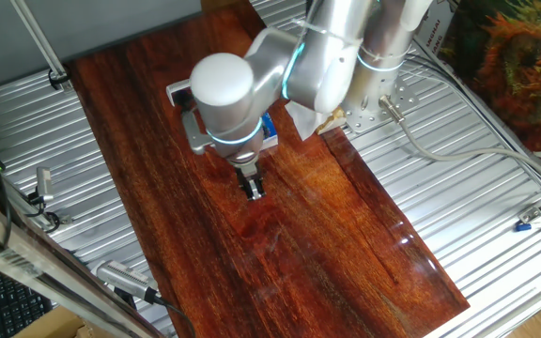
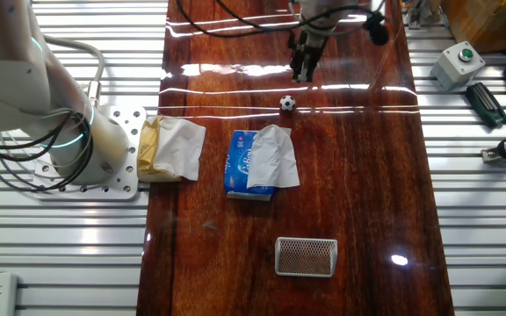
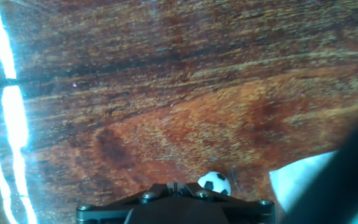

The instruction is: Push the soccer ball into the goal

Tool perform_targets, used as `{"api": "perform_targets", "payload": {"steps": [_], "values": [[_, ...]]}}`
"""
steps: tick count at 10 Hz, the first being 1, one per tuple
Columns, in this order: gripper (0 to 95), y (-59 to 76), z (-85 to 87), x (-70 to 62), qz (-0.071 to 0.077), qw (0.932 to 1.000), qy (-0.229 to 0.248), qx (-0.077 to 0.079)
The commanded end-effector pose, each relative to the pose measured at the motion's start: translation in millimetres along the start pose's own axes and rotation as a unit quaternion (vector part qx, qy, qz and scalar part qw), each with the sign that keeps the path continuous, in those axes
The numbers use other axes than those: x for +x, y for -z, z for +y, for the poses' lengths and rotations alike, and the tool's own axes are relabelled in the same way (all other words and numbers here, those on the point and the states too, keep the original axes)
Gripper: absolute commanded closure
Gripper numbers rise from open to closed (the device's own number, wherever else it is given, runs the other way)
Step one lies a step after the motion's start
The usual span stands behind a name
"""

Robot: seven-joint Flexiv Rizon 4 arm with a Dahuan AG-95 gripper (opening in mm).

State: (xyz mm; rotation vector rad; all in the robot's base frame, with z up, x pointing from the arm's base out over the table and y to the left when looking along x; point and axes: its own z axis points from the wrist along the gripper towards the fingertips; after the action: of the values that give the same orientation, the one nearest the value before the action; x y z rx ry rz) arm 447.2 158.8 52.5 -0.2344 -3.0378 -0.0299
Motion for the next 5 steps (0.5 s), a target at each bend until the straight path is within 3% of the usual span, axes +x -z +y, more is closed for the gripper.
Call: {"api": "perform_targets", "payload": {"steps": [1,5], "values": [[95.0,-8.5,0.9,2.9,-0.003,1.0000,-0.001,0.001],[95.0,-28.8,2.5,9.6,-0.013,0.9999,-0.007,0.006]]}}
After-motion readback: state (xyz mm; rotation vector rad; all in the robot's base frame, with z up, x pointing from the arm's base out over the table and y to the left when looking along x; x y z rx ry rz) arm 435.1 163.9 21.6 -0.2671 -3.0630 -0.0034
